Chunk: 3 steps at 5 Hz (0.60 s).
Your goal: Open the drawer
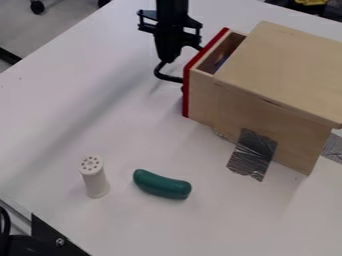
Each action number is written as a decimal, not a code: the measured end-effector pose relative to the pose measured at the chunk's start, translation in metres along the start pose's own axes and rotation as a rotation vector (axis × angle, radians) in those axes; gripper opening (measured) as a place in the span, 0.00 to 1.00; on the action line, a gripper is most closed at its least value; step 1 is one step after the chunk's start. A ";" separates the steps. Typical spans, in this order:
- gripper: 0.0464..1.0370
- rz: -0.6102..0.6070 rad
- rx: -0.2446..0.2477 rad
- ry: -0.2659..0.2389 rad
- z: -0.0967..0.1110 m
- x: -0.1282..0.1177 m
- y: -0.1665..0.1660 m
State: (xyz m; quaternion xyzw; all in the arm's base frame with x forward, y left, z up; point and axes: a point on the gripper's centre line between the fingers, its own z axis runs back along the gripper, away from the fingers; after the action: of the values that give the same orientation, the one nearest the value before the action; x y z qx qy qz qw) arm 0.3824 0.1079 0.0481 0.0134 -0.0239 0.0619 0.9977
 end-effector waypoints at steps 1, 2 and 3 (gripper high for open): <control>0.05 0.013 0.008 -0.002 0.001 0.000 0.008; 0.05 0.014 0.009 -0.005 0.004 0.001 0.009; 0.05 0.017 0.007 0.001 0.000 0.001 0.010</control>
State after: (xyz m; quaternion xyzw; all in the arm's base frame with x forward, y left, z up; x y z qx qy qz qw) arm 0.3822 0.1183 0.0487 0.0164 -0.0231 0.0706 0.9971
